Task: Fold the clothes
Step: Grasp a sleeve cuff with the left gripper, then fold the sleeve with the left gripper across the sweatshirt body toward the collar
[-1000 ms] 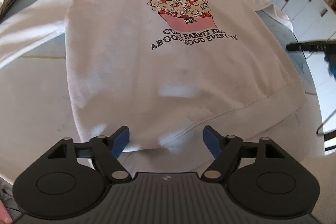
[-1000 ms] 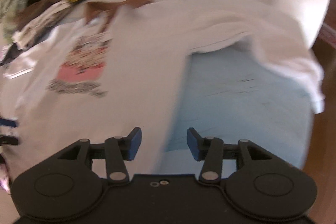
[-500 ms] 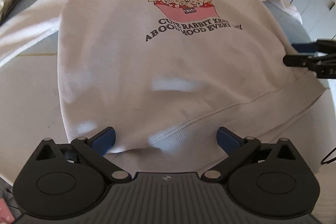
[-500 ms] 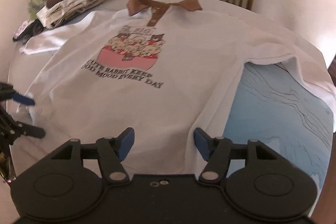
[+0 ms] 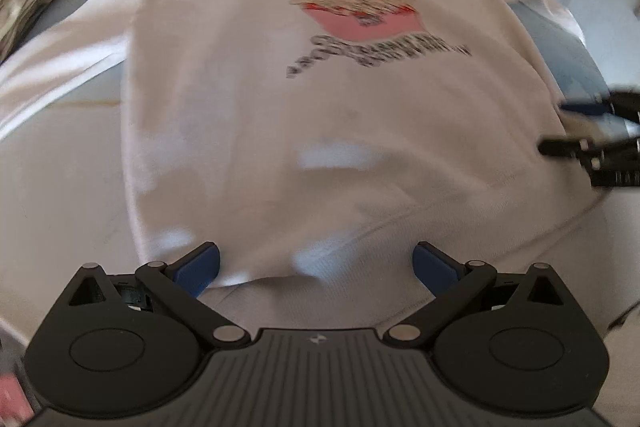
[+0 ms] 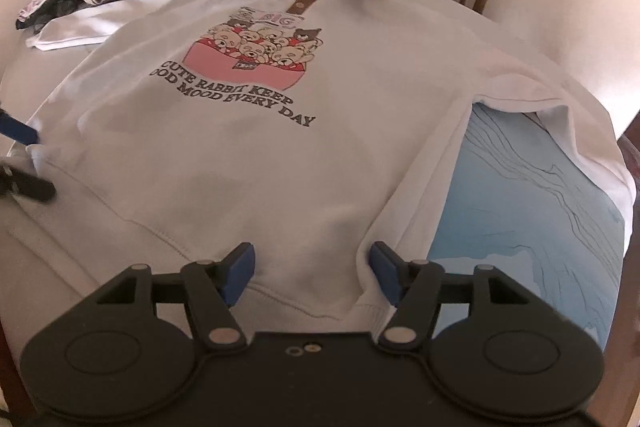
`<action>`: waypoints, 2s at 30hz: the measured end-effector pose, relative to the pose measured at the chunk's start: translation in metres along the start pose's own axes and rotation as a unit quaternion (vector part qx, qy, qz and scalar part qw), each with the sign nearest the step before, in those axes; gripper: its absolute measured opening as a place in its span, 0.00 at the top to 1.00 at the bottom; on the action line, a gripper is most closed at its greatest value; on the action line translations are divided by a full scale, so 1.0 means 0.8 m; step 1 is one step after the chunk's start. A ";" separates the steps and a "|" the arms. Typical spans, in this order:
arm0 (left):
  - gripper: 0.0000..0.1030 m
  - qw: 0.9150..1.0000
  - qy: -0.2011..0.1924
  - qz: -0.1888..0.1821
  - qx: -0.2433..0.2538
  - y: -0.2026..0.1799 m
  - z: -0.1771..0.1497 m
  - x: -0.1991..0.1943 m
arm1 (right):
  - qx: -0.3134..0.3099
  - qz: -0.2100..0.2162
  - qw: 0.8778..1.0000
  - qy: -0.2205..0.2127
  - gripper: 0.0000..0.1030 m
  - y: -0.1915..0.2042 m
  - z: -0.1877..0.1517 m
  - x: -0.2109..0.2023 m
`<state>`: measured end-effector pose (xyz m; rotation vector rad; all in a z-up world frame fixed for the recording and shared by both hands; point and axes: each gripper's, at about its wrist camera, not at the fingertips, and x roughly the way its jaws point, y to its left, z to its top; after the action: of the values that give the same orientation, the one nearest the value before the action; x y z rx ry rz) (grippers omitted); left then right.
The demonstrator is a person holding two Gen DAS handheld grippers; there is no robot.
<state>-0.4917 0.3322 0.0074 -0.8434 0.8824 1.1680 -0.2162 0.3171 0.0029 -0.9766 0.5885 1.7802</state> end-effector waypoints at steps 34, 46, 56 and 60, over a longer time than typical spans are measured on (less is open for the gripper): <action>0.10 0.966 -0.081 0.159 -0.188 0.400 0.016 -0.024 | 0.021 -0.040 0.998 0.049 0.00 0.142 0.132 0.027; 0.72 0.980 -0.117 0.100 -0.129 0.369 0.037 -0.042 | 0.024 -0.042 0.996 0.070 0.00 0.156 0.139 0.052; 0.72 0.983 -0.177 0.009 -0.045 0.252 0.082 -0.082 | 0.004 0.012 0.997 0.077 0.00 0.143 0.135 0.070; 0.72 0.981 -0.194 -0.022 -0.011 0.206 0.121 -0.084 | 0.000 0.032 0.997 0.072 0.00 0.137 0.128 0.071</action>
<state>-0.6508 0.4234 0.0933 -0.6195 0.5275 1.2508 -0.3634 0.3803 0.0084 -1.1026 0.7178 1.7763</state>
